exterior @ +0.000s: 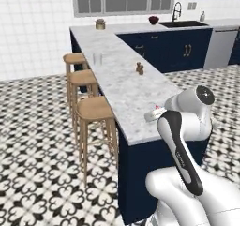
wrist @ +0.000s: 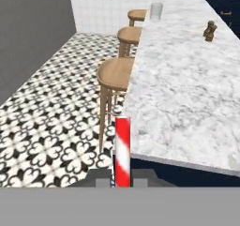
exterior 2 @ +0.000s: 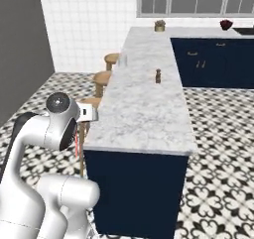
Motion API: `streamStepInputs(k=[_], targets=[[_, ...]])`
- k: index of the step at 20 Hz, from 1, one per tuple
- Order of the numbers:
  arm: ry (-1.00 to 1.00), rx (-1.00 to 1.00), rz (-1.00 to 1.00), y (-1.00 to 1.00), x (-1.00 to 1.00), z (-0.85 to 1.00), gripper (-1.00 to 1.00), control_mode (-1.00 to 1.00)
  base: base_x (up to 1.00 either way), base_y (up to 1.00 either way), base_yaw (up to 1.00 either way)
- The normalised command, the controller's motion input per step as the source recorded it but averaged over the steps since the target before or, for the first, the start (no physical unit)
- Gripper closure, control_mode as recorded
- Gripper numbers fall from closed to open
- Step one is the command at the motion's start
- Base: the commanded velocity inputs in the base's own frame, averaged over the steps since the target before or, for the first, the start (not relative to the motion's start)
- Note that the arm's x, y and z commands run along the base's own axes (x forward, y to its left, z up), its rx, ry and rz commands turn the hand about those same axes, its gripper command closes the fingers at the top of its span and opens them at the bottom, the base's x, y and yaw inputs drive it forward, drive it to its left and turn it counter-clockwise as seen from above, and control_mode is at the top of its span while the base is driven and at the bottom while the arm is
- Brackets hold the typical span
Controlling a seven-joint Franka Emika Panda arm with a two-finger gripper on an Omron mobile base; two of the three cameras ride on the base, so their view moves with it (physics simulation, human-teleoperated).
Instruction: Take a straw from the drawer in front and place it inside the glass cup on the dining counter.
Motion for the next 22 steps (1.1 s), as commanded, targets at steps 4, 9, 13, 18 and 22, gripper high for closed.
streamStepInputs(k=[4, 9, 13, 18, 22], targets=[[0.00, 0.00, 0.00, 0.00, 0.00, 0.00, 1.00, 1.00, 0.00, 1.00, -0.43], [0.00, 0.00, 0.00, 0.00, 0.00, 0.00, 1.00, 1.00, 0.08, 1.00, -0.46], [0.00, 0.00, 0.00, 0.00, 0.00, 0.00, 1.00, 1.00, 0.21, 1.00, -0.46], [0.00, 0.00, 0.00, 0.00, 0.00, 0.00, 1.00, 1.00, 0.42, 1.00, -0.48], [0.00, 0.00, 0.00, 0.00, 0.00, 0.00, 1.00, 1.00, 0.55, 1.00, -0.48]])
